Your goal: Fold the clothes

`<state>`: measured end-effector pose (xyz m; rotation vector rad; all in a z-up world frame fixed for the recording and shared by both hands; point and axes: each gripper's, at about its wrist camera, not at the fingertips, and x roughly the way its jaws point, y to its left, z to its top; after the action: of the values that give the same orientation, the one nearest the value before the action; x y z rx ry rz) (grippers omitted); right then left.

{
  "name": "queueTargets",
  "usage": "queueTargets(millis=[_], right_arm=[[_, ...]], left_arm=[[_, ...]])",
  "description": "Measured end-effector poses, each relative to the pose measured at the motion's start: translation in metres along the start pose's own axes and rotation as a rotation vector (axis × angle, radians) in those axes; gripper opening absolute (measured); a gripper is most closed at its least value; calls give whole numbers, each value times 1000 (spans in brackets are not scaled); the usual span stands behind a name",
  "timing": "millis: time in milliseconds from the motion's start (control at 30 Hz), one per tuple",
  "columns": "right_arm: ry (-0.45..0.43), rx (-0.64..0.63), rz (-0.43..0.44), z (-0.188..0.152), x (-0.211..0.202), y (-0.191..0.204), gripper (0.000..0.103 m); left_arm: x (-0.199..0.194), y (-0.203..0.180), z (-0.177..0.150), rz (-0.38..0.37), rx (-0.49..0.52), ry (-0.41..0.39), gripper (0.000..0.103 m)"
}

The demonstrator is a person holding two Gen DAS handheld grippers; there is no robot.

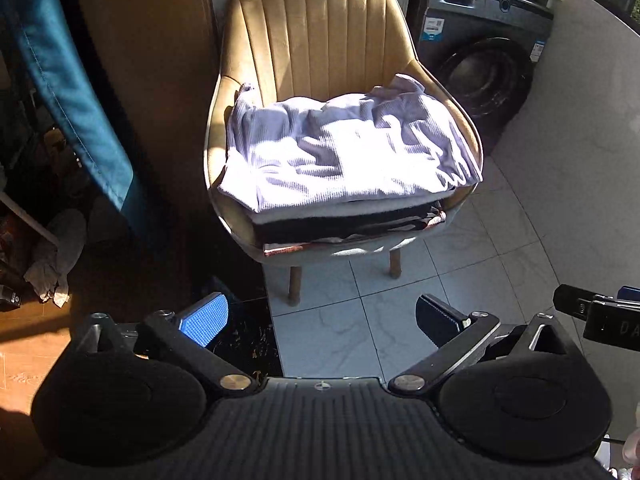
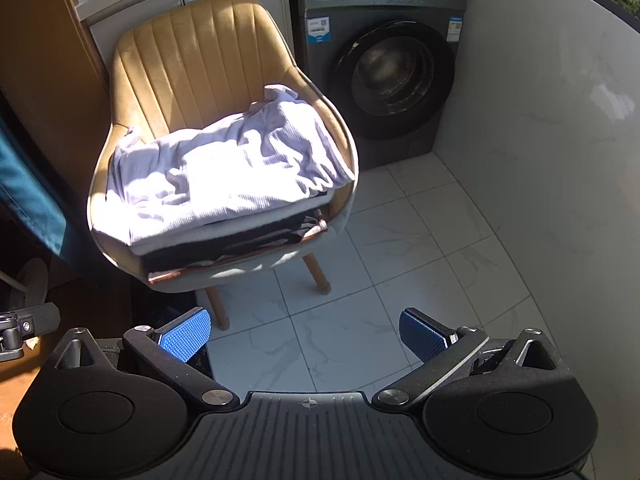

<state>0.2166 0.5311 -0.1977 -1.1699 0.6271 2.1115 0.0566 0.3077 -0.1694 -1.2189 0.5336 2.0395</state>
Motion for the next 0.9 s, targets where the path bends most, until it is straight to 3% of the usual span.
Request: queueTargets(millis=[400, 900], right_arm=[[-2, 36, 43, -5, 0, -9, 102], [-6, 44, 18, -2, 0, -20, 102]], left_arm=[[-1, -15, -5, 31, 31, 35, 103], [10, -26, -1, 19, 42, 70, 103]])
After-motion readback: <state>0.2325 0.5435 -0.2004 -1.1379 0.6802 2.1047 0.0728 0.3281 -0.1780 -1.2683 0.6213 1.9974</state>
